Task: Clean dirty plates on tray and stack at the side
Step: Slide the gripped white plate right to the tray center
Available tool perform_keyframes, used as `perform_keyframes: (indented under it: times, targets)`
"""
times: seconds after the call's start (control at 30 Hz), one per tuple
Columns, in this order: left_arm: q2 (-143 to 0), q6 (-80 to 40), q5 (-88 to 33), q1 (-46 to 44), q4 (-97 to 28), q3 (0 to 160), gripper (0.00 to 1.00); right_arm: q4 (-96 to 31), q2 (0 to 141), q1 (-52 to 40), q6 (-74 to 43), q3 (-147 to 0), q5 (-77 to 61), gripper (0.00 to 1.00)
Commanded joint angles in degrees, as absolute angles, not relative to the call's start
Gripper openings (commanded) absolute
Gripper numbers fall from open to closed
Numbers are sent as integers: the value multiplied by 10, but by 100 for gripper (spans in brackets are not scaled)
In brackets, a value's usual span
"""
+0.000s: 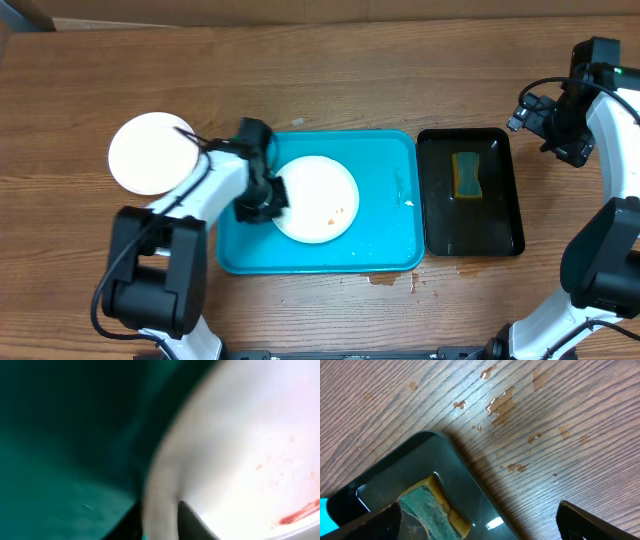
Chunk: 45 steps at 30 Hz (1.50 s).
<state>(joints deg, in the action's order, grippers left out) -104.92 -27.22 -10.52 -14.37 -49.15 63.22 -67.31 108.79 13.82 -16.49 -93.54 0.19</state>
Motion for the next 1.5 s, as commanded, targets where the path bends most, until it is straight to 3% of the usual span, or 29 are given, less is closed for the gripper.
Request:
perform_keyframes:
  times: [0.0,0.07,0.37,0.5,0.83,0.97,1.27,1.47]
  targets:
    - [-1050,-266,-115,-174,-494,628,55,-672,1074,138,-167,-941,-1,100]
    - [-1050,-261,-114,-180,-493,632,63,-672,1074,138,-167,-941,-1,100]
    - [-1050,-188,-107,-165,-494,681,62,-672,1074,138,-167,-941,-1,100]
    - [-1050,-178,-3,-165,-473,682,64,-672,1074,138,-167,-941,-1,100]
    - [-1058,-177,35,-169,-334,610,63,-672,1074,138,-167,-941,-1,100]
    - [-1058,-171,36,-169,-323,602,51,-672,1074,138,-167,-941,-1,100]
    - [-1058,-167,36,-169,-335,602,6,-672,1074,138,-167,-941,-1,100]
    - [-1058,-190,14,-167,-367,606,4,-672,1074,138,-167,-941,-1,100]
